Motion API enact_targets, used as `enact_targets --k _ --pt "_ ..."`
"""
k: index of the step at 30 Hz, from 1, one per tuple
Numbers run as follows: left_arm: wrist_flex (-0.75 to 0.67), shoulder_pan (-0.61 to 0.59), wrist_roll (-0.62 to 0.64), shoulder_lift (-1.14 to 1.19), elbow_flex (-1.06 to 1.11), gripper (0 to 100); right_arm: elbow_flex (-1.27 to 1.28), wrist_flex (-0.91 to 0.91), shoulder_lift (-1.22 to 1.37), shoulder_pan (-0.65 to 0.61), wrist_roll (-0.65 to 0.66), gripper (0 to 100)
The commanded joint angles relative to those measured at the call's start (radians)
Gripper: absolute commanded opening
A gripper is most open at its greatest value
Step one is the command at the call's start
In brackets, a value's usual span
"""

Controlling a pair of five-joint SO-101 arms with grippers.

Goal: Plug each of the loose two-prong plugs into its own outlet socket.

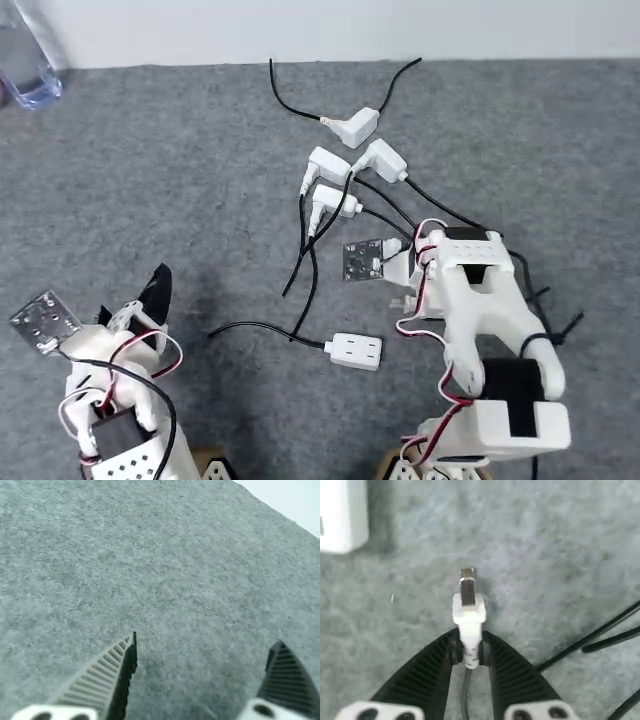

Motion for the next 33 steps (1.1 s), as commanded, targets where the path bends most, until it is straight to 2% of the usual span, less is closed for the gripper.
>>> enact_targets --k 1,3,10,14,19,25,33 --pt "0.002 0.006 -0.011 -0.008 -0.008 39 -0.054 -0.051 -0.03 -0.024 -0.095 19.6" --pt "0.002 0.006 -0.011 -0.008 -0.008 39 -0.054 -0.056 -0.07 -0.024 -0.132 25.1" --pt "0.002 0.006 -0.011 -0.008 -0.008 39 -0.009 0.074 -0.237 -0.051 -0.138 22.1" --pt "0.002 0.006 -0.011 -0.008 -0.008 39 0.031 0.087 -0.28 -0.059 -0.138 22.0" --pt "0.002 0.006 -0.011 -0.008 -0.008 39 0.032 0.087 -0.278 -0.07 -0.135 22.0" --pt "0.002 0.006 -0.011 -0.008 -0.008 39 0.046 0.085 -0.229 -0.068 -0.032 22.0" --pt "0.002 0.006 -0.011 -0.008 -0.008 39 0.04 -0.047 -0.067 -0.064 0.028 21.9"
